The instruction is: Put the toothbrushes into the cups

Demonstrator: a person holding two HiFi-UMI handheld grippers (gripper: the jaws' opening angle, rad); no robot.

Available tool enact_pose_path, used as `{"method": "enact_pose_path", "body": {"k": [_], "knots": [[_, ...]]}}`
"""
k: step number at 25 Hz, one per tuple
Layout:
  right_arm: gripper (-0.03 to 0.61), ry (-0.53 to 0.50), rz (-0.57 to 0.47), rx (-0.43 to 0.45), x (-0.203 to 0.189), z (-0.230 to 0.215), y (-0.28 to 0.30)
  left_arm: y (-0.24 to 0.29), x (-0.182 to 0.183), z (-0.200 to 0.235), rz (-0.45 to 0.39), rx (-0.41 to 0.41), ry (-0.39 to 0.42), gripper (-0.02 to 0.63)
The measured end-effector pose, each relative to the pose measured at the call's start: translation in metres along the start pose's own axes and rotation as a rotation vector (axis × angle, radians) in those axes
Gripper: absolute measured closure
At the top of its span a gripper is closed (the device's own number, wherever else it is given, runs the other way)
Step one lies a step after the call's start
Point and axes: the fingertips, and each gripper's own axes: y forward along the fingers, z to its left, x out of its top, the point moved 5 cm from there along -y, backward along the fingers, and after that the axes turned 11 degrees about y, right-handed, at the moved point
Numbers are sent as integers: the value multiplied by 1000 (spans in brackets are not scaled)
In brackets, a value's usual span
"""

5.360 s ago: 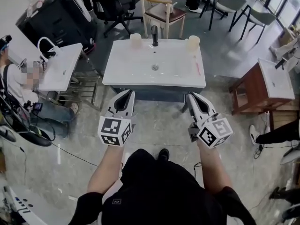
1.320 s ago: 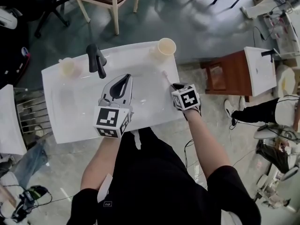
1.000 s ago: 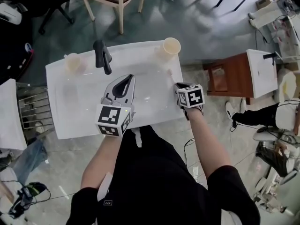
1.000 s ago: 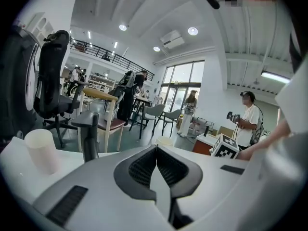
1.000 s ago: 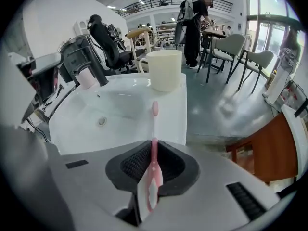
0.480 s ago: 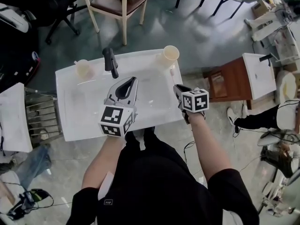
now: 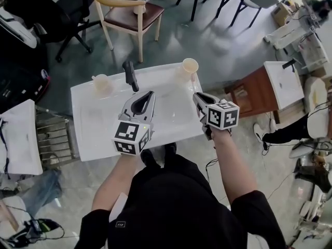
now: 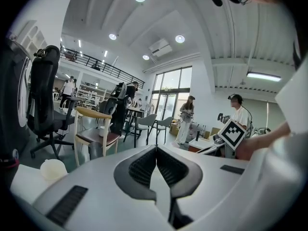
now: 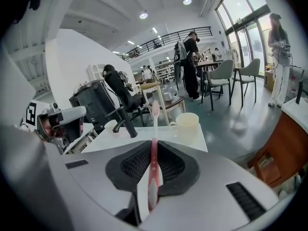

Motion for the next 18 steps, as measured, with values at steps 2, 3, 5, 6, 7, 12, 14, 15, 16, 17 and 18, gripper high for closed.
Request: {"method": "enact_pose_path", "body": {"k": [2, 3, 5, 6, 7, 12, 14, 15, 16, 17, 18], "knots": [[522, 6, -25, 10, -1, 5, -3, -4, -5, 0, 6, -8, -3, 598], [522, 7, -38, 12, -1, 7, -4, -5, -8, 0, 11, -11, -8, 598], [522, 7, -50, 13, -5, 7, -6, -4, -17, -2, 27, -15, -27, 598], [522, 7, -49, 16, -7, 6, -6, -2, -21, -4, 36, -16, -37, 598], [522, 7, -47, 22, -7, 4, -7, 1, -23, -6, 42, -16, -43, 598], [522, 0, -69, 72, 10, -9, -11, 27, -18, -19, 49, -11, -31, 598], [522, -14, -71, 105, 22, -15, -13, 40, -13, -24, 48, 6, -31, 598], [522, -26, -69, 123, 28, -18, -14, 46, -10, -26, 48, 18, -33, 598], [522, -37, -68, 140, 35, -22, -15, 54, -7, -28, 47, 31, -37, 598], [522, -45, -68, 155, 43, -28, -17, 61, -4, -31, 46, 45, -40, 598], [522, -50, -69, 170, 50, -34, -19, 68, 0, -33, 45, 59, -42, 598]]}}
